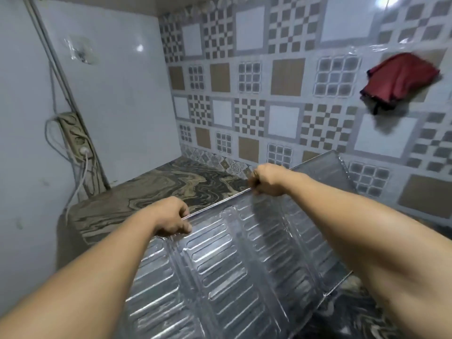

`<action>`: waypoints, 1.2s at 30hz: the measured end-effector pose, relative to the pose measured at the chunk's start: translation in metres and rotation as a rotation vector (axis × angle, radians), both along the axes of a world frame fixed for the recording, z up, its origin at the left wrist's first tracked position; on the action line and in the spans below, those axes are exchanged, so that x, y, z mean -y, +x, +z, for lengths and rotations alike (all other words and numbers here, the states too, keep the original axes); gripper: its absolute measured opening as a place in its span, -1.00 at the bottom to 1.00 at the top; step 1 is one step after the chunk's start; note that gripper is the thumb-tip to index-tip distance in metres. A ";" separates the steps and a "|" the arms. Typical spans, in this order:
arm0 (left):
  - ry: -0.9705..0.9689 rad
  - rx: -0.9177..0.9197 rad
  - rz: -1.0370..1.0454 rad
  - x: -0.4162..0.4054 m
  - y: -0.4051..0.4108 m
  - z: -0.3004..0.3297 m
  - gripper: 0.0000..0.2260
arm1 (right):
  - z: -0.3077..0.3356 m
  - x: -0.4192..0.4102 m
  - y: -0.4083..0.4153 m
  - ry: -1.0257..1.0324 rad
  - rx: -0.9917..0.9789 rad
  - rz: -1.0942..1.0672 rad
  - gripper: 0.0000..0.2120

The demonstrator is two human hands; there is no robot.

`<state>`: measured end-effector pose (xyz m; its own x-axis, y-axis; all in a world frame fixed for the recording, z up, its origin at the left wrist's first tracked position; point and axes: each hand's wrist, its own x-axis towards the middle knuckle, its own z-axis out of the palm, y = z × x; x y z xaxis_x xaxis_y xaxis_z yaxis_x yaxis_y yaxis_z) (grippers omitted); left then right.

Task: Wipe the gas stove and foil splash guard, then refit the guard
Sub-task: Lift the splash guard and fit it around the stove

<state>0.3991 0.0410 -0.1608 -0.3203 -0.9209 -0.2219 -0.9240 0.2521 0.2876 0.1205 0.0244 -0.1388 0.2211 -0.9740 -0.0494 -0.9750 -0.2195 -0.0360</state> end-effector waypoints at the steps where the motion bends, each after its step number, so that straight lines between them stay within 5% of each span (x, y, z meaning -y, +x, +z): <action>1: -0.018 -0.006 -0.018 0.001 0.002 0.005 -0.76 | 0.003 -0.003 -0.002 -0.002 -0.013 -0.031 -0.90; 19: -0.346 0.037 -0.327 0.063 0.015 0.077 -0.79 | 0.053 -0.076 -0.019 -0.223 -0.085 -0.541 -0.73; 31: -0.648 -0.100 -0.389 0.058 -0.096 0.169 -0.87 | 0.161 -0.117 -0.101 -0.585 0.148 -0.785 -0.69; 36: -0.732 -0.181 -0.441 0.051 -0.172 0.179 -0.83 | 0.176 -0.153 -0.158 -0.637 0.020 -0.830 -0.64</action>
